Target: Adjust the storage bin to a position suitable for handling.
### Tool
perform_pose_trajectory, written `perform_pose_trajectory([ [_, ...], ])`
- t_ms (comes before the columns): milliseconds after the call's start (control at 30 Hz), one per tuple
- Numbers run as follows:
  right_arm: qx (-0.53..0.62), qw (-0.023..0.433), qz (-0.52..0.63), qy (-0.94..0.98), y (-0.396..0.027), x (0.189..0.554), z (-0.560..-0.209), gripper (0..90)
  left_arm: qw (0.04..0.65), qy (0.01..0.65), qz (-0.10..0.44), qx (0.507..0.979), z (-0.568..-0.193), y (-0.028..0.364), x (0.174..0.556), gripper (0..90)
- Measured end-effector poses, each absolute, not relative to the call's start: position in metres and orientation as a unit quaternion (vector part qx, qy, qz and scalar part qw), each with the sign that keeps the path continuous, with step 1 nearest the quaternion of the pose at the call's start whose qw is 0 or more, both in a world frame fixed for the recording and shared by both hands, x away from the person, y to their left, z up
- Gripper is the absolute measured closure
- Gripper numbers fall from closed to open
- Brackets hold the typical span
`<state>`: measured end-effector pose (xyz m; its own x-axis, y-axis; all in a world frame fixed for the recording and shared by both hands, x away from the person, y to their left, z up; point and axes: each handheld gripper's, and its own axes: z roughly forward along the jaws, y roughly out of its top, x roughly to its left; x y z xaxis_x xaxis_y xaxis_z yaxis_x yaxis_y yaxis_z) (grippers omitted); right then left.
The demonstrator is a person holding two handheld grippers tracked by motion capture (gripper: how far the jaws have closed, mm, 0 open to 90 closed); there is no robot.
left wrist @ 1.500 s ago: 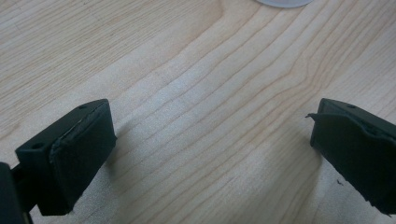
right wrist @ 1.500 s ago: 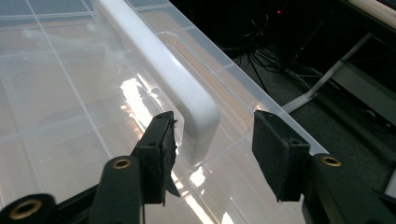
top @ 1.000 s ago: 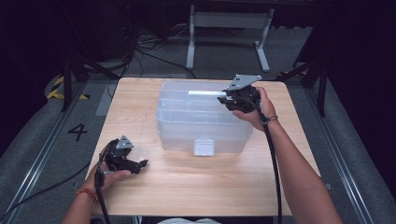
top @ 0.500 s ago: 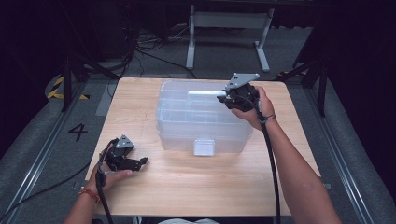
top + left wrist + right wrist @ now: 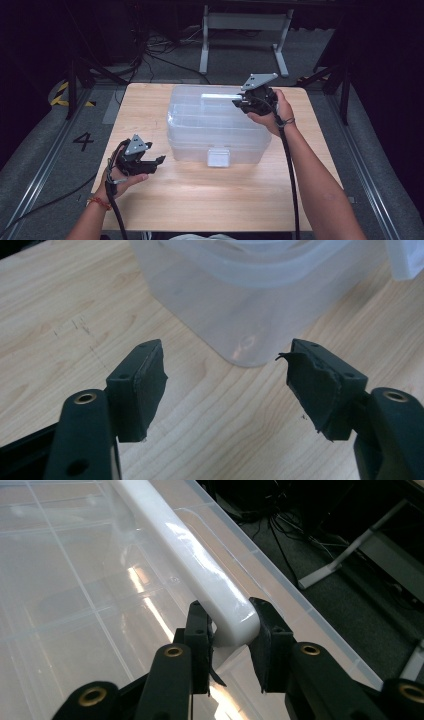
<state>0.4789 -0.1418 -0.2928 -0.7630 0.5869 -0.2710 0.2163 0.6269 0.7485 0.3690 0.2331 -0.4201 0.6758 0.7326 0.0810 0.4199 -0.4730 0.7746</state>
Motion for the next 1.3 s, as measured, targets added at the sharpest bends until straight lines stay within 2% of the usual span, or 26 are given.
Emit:
perform_pose_trajectory([
  [233,0.244,0.246,0.36,0.866,-0.141,0.483,-0.289,72.3,0.398,0.362,0.204,0.818,-0.411,0.228,0.375,46.3],
  [433,0.247,0.244,0.359,0.866,-0.141,0.484,-0.287,72.2,0.399,0.356,0.216,0.817,-0.404,0.219,0.379,47.5],
  [967,0.252,0.245,0.363,0.863,-0.141,0.486,-0.287,71.6,0.416,0.354,0.234,0.805,-0.398,0.213,0.387,44.9],
  [1300,0.24,0.251,0.379,0.858,-0.154,0.475,-0.281,55.3,0.418,0.355,0.237,0.802,-0.393,0.215,0.387,40.6],
])
